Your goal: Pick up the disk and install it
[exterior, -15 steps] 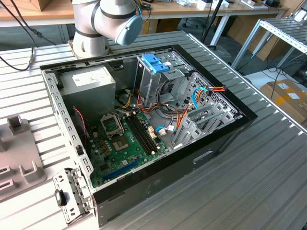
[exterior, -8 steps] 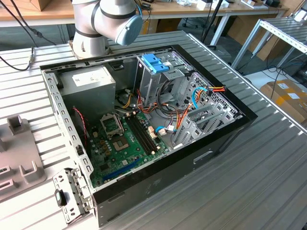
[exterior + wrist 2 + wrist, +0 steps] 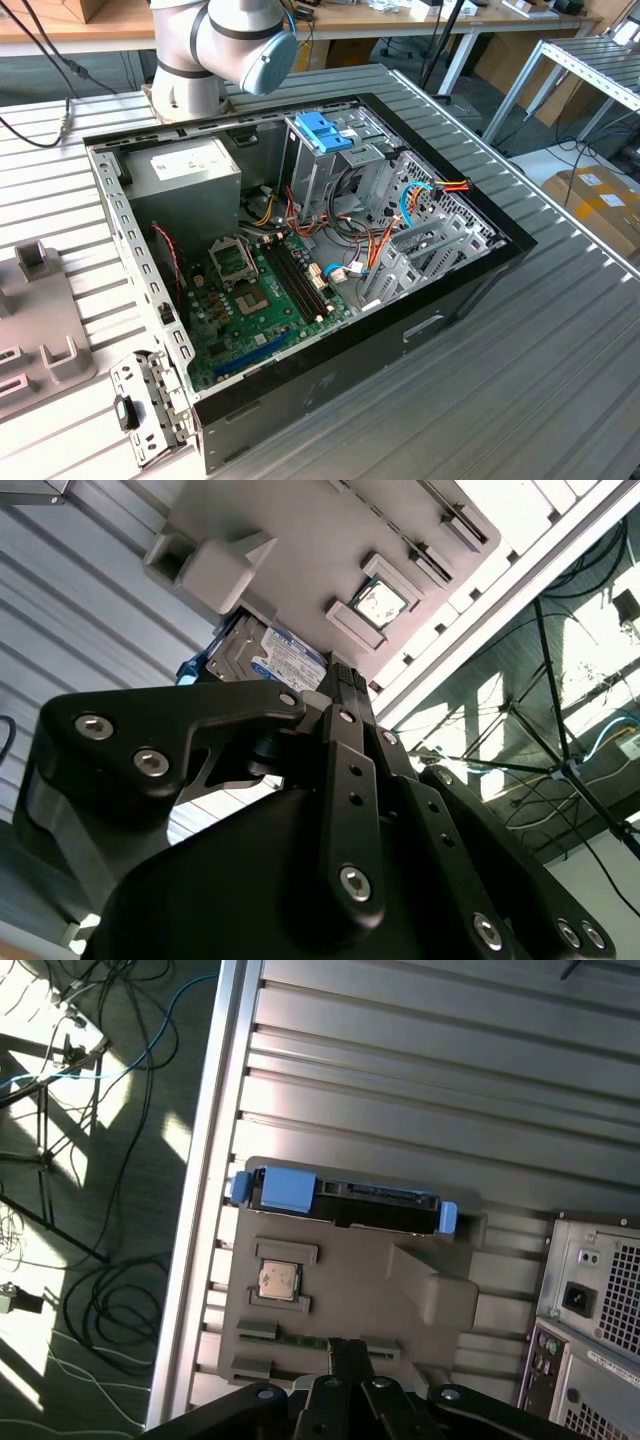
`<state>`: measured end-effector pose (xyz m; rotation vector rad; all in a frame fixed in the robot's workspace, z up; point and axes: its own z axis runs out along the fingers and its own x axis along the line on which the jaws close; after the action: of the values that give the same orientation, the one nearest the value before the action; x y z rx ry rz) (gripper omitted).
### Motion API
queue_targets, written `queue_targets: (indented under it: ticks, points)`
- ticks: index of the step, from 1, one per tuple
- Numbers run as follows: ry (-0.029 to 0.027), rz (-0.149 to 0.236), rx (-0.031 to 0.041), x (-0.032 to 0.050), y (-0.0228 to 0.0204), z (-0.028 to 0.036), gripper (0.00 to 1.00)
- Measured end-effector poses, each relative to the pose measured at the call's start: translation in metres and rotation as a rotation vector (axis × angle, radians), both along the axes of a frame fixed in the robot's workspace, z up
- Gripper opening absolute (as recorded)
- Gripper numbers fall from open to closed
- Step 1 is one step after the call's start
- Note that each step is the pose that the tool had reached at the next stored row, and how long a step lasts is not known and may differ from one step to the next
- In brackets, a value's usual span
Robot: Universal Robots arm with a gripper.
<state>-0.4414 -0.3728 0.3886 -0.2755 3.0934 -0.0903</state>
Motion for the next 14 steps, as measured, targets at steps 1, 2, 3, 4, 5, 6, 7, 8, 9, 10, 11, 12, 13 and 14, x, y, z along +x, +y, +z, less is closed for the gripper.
queue_targets:
  ticks: [1,2,3,4,5,6,7,8,9,10,11,12,13,14]
  points:
    - [0.0000,0.003,0.0000,0.0000,0.0000,0.0000,0.11]
    - [0.0000,0.006,0.0000,0.0000,0.0000,0.0000,0.11]
    - [0.0000,0.008,0.0000,0.0000,0.0000,0.0000,0.11]
    - [0.0000,0.011,0.0000,0.0000,0.0000,0.0000,0.11]
    - [0.0000,0.013,0.0000,0.0000,0.0000,0.0000,0.11]
    - [0.0000,0.016,0.0000,0.0000,0.0000,0.0000,0.11]
    - [0.0000,0.019,-0.0001,0.0000,0.0000,0.0000,0.11]
    - [0.0000,0.022,0.0000,0.0000,0.0000,0.0000,0.11]
    - [0.0000,0.024,0.0000,0.0000,0.0000,0.0000,0.11]
    - [0.0000,0.028,0.0000,0.0000,0.0000,0.0000,0.11]
    - [0.0000,0.031,0.0000,0.0000,0.0000,0.0000,0.11]
    - [0.0000,0.034,0.0000,0.0000,0.0000,0.0000,0.11]
    - [0.0000,0.040,0.0000,0.0000,0.0000,0.0000,0.11]
    - [0.0000,0.045,0.0000,0.0000,0.0000,0.0000,0.11]
